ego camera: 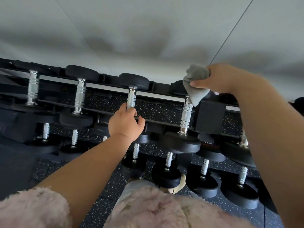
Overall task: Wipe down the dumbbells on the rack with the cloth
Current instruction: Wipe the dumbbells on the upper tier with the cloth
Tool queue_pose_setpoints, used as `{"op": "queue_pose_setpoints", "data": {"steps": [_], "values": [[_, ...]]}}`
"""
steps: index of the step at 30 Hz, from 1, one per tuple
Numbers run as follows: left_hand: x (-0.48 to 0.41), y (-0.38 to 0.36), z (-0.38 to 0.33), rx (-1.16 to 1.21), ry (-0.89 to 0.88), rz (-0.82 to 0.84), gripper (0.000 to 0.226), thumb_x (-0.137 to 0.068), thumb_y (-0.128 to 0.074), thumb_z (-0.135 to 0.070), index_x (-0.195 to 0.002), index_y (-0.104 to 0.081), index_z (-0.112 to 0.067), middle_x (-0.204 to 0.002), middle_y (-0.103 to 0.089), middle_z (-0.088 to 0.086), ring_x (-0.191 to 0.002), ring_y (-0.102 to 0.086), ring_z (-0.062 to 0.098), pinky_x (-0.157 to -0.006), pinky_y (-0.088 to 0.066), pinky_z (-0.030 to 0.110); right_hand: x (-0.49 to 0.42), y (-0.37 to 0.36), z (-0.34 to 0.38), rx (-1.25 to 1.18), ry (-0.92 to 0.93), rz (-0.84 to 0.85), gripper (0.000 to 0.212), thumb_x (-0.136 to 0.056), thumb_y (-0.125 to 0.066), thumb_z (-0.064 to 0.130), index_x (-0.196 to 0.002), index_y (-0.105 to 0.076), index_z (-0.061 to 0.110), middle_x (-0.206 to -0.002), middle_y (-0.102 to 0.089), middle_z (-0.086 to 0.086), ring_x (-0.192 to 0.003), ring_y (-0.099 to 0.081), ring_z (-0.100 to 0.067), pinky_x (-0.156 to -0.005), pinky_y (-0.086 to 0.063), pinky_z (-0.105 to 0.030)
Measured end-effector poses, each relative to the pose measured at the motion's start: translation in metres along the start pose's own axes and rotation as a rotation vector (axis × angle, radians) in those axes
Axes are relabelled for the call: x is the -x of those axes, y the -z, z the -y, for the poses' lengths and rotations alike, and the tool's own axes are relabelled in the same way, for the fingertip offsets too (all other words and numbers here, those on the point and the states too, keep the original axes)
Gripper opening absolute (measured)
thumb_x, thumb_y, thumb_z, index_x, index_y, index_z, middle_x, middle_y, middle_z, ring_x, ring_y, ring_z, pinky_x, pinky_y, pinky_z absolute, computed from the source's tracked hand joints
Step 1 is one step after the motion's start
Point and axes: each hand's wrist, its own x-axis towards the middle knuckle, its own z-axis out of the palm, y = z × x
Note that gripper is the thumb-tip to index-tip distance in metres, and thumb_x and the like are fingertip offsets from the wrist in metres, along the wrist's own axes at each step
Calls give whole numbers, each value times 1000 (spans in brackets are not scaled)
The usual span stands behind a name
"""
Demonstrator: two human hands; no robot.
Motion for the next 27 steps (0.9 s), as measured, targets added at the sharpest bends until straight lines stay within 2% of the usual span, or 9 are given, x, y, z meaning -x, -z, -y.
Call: {"op": "queue_pose_setpoints", "data": {"steps": [2,4,6,10,15,19,21,23,27], "values": [[0,0,0,-9,2,8,29,-88,-53,-48,-93,-68,-24,-107,-58,-7,-72,-53,19,-54,-37,28,-3,-19,2,-63,38,-22,32,-91,-67,60,-92,-64,29,-83,-71,5,-77,-64,-13,-72,-48,-30],[0,1,-1,-10,-2,7,30,-88,-52,-48,-93,-68,-23,-107,-57,-8,-73,-53,18,-54,-37,29,-7,-37,5,-79,72,-119,37,-89,-65,66,-97,-63,31,-89,-68,10,-80,-62,-10,-73,-50,-32],[0,2,-1,-9,-2,3,30,-87,-52,-47,-91,-68,-23,-106,-57,-8,-72,-53,18,-55,-37,28,-9,-47,-1,-126,78,-226,40,-88,-63,69,-94,-65,30,-84,-67,10,-77,-63,-11,-71,-53,-34],[0,2,-2,1,-4,6,27,-87,-53,-46,-89,-66,-22,-106,-58,-7,-73,-54,20,-55,-36,29,0,-55,-30,-327,-14,-313,43,-93,-57,67,-86,-62,25,-77,-67,0,-65,-62,-16,-59,-50,-31],[-1,1,-1,4,-1,0,25,-88,-56,-45,-89,-65,-22,-105,-56,-7,-74,-53,19,-56,-38,29,18,-75,-43,-504,-192,-457,40,-101,-49,61,-100,-60,23,-81,-67,0,-68,-63,-16,-56,-44,-27],[-1,1,-1,22,-8,2,37,-84,-43,-52,-88,-65,-23,-105,-57,-7,-72,-52,20,-56,-39,30,30,-120,-19,-711,-263,-537,31,-107,-43,51,-125,-51,27,-98,-66,4,-71,-62,-10,-58,-45,-25],[0,2,-1,18,-8,7,37,-84,-43,-53,-90,-65,-24,-106,-57,-7,-73,-53,20,-57,-40,30,34,-141,-10,-754,-293,-536,44,-106,-40,54,-142,-40,28,-109,-65,3,-82,-66,-15,-68,-52,-28],[-1,3,0,16,-3,20,33,-86,-48,-51,-91,-66,-24,-107,-56,-6,-74,-54,20,-58,-43,32,39,-159,-4,-725,-336,-467,57,-104,-38,57,-150,-33,25,-121,-63,-4,-98,-67,-26,-84,-54,-37],[-1,3,2,30,4,40,28,-89,-54,-48,-93,-66,-23,-109,-57,-4,-76,-54,21,-60,-45,33,44,-176,7,-513,-309,-239,65,-105,-44,51,-157,-26,16,-124,-61,-10,-110,-63,-31,-89,-48,-36]]}}
